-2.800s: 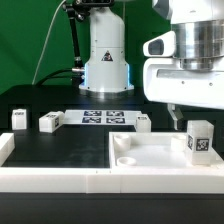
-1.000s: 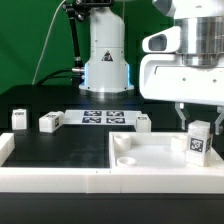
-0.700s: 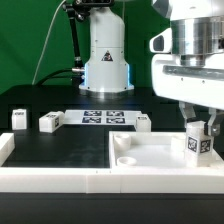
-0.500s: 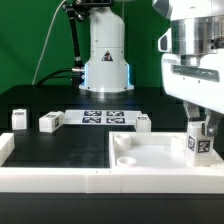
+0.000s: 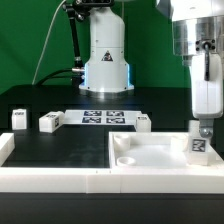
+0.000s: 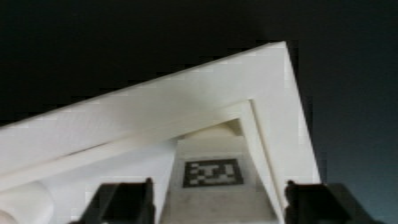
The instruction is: Assemble one leg
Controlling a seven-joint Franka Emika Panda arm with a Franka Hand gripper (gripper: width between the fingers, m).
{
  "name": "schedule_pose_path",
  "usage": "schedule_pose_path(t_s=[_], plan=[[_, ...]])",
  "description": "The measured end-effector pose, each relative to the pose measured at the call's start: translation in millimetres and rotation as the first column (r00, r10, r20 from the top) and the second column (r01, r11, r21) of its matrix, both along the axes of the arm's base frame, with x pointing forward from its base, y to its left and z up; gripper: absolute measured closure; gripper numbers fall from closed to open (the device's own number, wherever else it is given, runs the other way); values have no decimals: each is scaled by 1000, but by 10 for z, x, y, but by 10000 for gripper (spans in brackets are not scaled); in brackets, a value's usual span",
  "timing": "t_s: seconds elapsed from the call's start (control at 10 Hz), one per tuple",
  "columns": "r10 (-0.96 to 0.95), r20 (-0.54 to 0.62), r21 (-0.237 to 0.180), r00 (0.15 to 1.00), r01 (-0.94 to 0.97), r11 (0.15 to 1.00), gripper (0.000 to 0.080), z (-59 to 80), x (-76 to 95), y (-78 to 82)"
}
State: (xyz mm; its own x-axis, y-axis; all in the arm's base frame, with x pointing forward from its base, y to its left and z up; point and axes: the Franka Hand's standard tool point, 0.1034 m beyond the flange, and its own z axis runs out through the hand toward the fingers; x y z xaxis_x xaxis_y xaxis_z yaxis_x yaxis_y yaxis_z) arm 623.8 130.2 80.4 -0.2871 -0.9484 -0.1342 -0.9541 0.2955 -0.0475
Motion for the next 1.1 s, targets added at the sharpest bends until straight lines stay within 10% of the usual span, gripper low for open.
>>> schedule_pose_path(t_s=[0.3, 1.1], plan=[[165, -4, -10, 986, -165, 986, 180, -6, -17, -12], [833, 20, -71, 553, -831, 552, 151, 27, -2, -56]])
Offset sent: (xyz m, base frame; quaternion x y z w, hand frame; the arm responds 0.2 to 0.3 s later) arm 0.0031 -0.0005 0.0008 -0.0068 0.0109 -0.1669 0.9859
